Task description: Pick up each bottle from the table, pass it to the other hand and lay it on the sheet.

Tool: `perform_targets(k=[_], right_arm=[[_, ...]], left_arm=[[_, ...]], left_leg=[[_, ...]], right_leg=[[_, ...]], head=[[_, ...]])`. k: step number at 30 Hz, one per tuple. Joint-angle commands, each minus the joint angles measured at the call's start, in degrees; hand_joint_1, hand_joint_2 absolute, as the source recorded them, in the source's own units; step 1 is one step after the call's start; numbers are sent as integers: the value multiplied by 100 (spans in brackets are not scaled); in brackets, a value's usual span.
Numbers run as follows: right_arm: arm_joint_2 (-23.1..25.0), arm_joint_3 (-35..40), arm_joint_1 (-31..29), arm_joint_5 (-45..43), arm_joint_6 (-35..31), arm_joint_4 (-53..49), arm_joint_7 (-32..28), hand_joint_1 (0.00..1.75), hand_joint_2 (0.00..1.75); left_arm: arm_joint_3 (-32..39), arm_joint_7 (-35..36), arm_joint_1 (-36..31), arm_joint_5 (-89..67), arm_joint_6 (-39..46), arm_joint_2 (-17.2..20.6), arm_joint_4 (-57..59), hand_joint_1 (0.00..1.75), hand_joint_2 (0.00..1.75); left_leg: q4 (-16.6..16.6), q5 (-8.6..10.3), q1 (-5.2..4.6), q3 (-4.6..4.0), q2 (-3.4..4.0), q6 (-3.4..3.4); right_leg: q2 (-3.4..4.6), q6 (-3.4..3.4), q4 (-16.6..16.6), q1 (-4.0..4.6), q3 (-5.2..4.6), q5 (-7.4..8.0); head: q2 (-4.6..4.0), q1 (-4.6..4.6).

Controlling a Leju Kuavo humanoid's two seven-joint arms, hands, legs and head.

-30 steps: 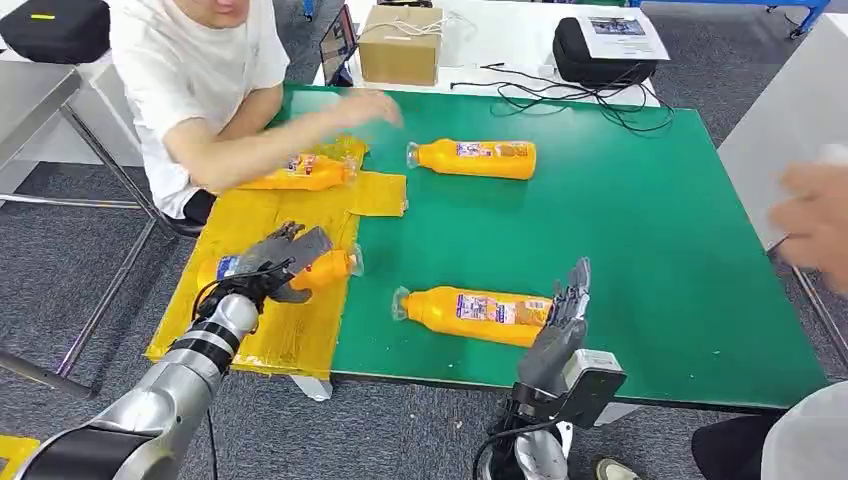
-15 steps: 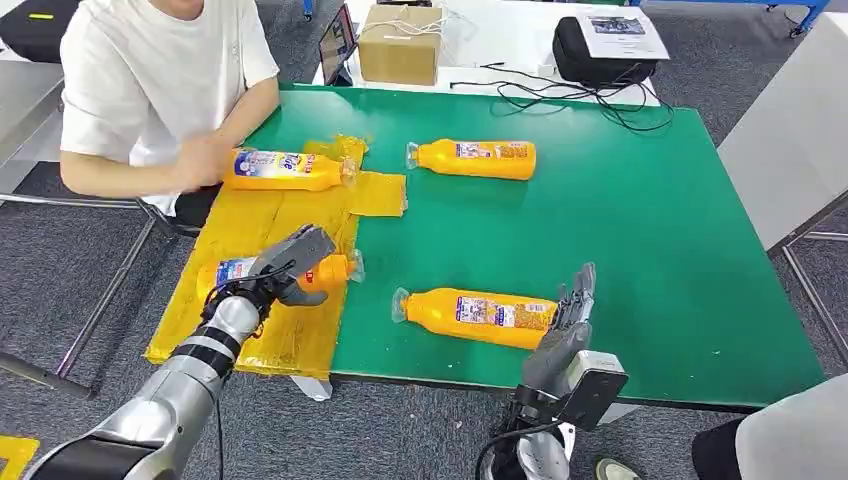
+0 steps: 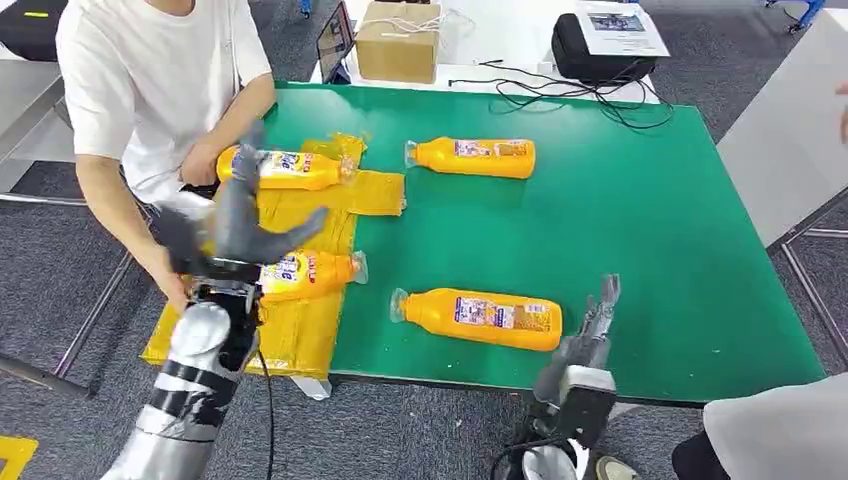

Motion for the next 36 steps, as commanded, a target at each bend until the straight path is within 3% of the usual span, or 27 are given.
perform_targets(k=[1, 6, 8, 10, 19, 20, 24, 31, 36], right_arm=[[-776, -470, -458, 634, -153, 1466, 70, 0, 175], [-838, -675, -534, 817, 357, 1640, 385, 0, 175], [-1096, -454, -714, 1834, 139, 2148, 873, 0, 175], [-1269, -314, -983, 2630, -364, 2728, 911, 0, 175], [-1269, -329, -1073, 2610, -390, 2889, 853, 0, 175], [-1338, -218, -1100, 2918, -430, 2937, 1054, 0, 175], [-1716, 406, -1983, 4789, -682, 4187, 2202, 0, 175], [-1934, 625, -3455, 5122, 185, 5504, 2546, 0, 175], [-1715, 811, -3845, 5223, 514, 5980, 2628, 0, 175]], left_arm=[[-425, -640, 1636, 648, -216, 83, -2087, 0, 175], [-539, -704, 2189, 980, -475, -32, -1786, 0, 175], [-433, -669, 2301, 1029, -514, -172, -1597, 0, 175], [-404, -550, 2251, 1070, -595, -288, -1307, 0, 175], [-399, -556, 2160, 1053, -596, -345, -1184, 0, 175], [-413, -455, 2178, 895, -516, -326, -1195, 0, 175], [-397, -411, 2111, 565, -249, -611, -674, 0, 175], [-637, -257, 1861, 424, -62, -673, -295, 0, 175], [-735, -199, 1634, 482, 10, -682, -125, 0, 175]], left_leg=[[-18, -12, 2, 43, 19, -4], [-10, -15, 4, 37, 11, -5], [-10, -8, 1, 22, 7, -3], [-12, -8, 5, 31, 3, -3], [-4, -10, 5, 28, -4, -6], [-6, -6, 2, 21, -4, -4], [-7, -9, 4, 33, 7, -4], [1, -1, -9, 17, 9, 2], [6, 1, -5, 26, 3, 3]], right_leg=[[32, -5, -23, 1, 36, -1], [25, -5, -16, 2, 32, -9], [16, -2, -15, 0, 19, -4], [13, -4, -21, 3, 30, -4], [8, -6, -11, 4, 28, -8], [5, -4, -10, 1, 20, -6], [19, -4, -16, 2, 31, -2], [20, 0, -4, -11, 13, 4], [16, 1, -3, -7, 24, 6]], head=[[0, -2], [0, 0], [0, -2], [0, 0], [0, -2], [0, -2], [0, -2], [0, -2], [0, -2]])
